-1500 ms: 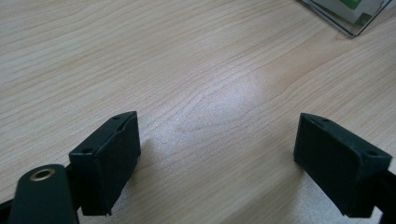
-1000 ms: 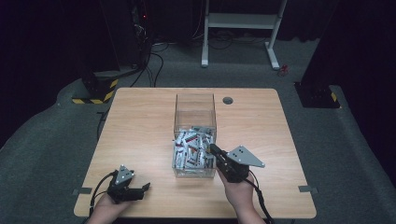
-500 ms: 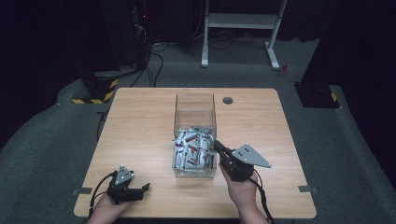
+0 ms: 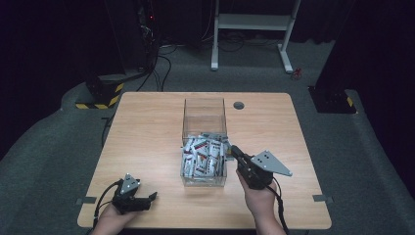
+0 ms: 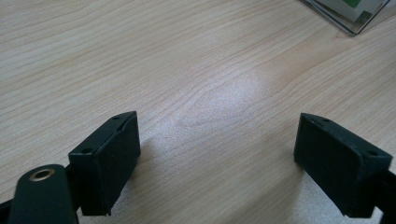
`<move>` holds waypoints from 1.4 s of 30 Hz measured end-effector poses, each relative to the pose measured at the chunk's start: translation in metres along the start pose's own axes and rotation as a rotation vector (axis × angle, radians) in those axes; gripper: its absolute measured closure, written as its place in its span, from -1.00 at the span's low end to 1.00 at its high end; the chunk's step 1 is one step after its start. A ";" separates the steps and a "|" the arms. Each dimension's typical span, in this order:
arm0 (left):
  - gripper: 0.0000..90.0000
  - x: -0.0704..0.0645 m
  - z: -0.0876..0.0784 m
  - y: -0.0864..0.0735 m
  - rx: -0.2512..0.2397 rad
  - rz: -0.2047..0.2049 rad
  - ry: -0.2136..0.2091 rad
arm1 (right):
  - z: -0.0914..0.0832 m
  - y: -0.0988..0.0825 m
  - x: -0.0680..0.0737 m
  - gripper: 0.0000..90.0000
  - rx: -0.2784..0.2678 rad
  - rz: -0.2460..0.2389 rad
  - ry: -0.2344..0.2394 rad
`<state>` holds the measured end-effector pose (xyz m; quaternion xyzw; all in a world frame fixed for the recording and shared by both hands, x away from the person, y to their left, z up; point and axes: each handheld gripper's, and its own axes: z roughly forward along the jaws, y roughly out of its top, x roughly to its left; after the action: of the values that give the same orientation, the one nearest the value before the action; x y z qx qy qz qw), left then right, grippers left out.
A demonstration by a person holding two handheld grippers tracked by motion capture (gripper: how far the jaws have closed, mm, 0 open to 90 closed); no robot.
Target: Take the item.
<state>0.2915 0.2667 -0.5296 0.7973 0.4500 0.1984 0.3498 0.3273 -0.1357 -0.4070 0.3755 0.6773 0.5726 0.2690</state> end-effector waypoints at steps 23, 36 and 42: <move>-0.68 0.000 0.001 0.001 0.000 0.009 -0.009 | -0.005 -0.013 -0.021 1.00 0.032 0.013 -0.087; -0.68 0.000 0.001 0.001 -0.001 0.009 -0.012 | 0.002 -0.017 -0.042 1.00 0.058 0.054 -0.132; -0.68 0.001 0.001 0.001 0.001 0.020 -0.016 | 0.018 -0.019 -0.057 1.00 0.111 0.060 -0.176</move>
<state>0.2934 0.2664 -0.5294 0.8037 0.4391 0.1953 0.3509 0.3704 -0.1737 -0.4325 0.4588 0.6703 0.5067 0.2888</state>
